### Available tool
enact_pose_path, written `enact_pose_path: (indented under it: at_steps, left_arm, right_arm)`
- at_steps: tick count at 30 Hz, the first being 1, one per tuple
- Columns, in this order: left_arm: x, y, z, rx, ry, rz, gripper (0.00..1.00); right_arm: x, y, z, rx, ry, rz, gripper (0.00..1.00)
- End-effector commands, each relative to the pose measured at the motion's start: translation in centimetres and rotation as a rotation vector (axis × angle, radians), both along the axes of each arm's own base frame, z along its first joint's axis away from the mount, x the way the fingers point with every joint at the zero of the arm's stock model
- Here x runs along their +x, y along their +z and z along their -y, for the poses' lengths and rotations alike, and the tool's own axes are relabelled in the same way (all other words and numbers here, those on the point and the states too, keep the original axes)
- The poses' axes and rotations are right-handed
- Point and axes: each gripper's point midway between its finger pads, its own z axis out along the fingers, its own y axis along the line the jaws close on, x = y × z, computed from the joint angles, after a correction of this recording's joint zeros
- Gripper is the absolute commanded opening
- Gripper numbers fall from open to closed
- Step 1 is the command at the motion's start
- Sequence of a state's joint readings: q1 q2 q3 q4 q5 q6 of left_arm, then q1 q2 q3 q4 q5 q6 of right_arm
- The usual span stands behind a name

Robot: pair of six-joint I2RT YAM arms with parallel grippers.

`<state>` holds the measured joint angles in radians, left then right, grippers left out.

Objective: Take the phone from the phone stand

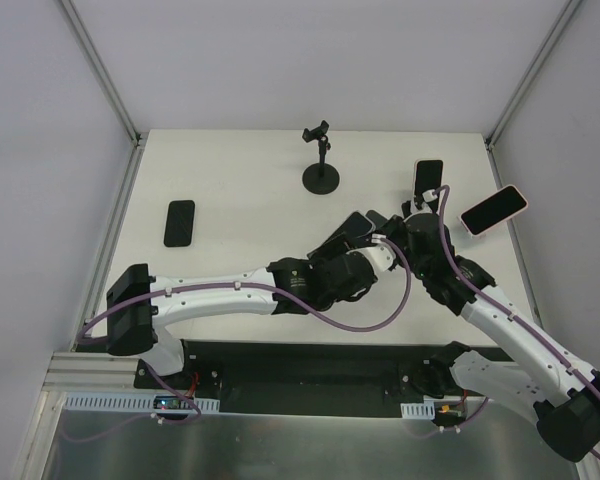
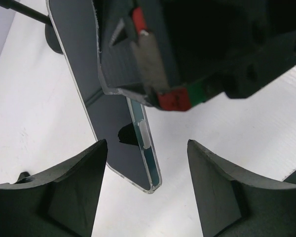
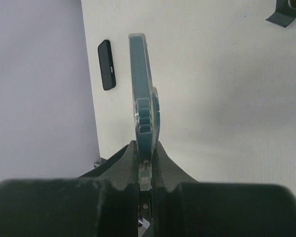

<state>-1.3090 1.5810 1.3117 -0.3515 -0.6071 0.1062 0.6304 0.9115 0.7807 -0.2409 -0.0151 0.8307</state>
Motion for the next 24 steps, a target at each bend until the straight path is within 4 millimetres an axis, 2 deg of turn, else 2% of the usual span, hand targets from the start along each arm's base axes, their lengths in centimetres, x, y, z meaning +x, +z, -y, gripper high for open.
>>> enact_pose_path:
  at_steps: [1, 4, 7, 8, 11, 15, 18, 19, 21, 22, 24]
  left_arm:
    - [0.8, 1.1, -0.4, 0.039, 0.039, 0.071, 0.64]
    - [0.9, 0.7, -0.5, 0.055, 0.048, 0.078, 0.56]
    - [1.1, 0.7, -0.6, 0.064, 0.057, 0.089, 0.45]
    - [1.1, 0.8, -0.6, 0.067, 0.057, 0.093, 0.38]
    - [1.2, 0.7, -0.7, 0.071, 0.057, 0.093, 0.29]
    - [1.1, 0.5, -0.9, 0.069, 0.063, 0.090, 0.05]
    - [1.0, 0.3, -1.2, 0.072, 0.069, 0.088, 0.00]
    - [1.1, 0.2, -1.3, 0.074, 0.071, 0.089, 0.00]
    - [1.0, 0.3, -1.5, 0.071, 0.074, 0.090, 0.00]
    - [1.0, 0.2, -1.7, 0.074, 0.077, 0.090, 0.00]
    - [0.9, 0.1, -2.1, 0.072, 0.082, 0.090, 0.00]
  right_arm:
    - [0.4, 3.8, -0.7, 0.131, -0.022, 0.065, 0.01]
    - [0.5, 4.1, -0.7, 0.141, -0.027, 0.063, 0.01]
    - [0.7, 4.0, -0.7, 0.138, -0.036, 0.064, 0.01]
    - [0.7, 3.9, -0.6, 0.139, -0.041, 0.060, 0.01]
    - [0.8, 3.7, -0.7, 0.140, -0.045, 0.049, 0.01]
    - [1.1, 3.4, -0.9, 0.141, -0.047, 0.044, 0.02]
    - [1.7, 2.9, -0.4, 0.127, -0.091, 0.050, 0.18]
    - [1.7, 2.9, -0.4, 0.130, -0.093, 0.051, 0.29]
    - [1.9, 3.0, -0.2, 0.130, -0.103, 0.058, 0.41]
    - [1.9, 2.9, -0.3, 0.120, -0.096, 0.065, 0.55]
    - [2.1, 3.3, -0.2, 0.108, -0.094, 0.081, 0.68]
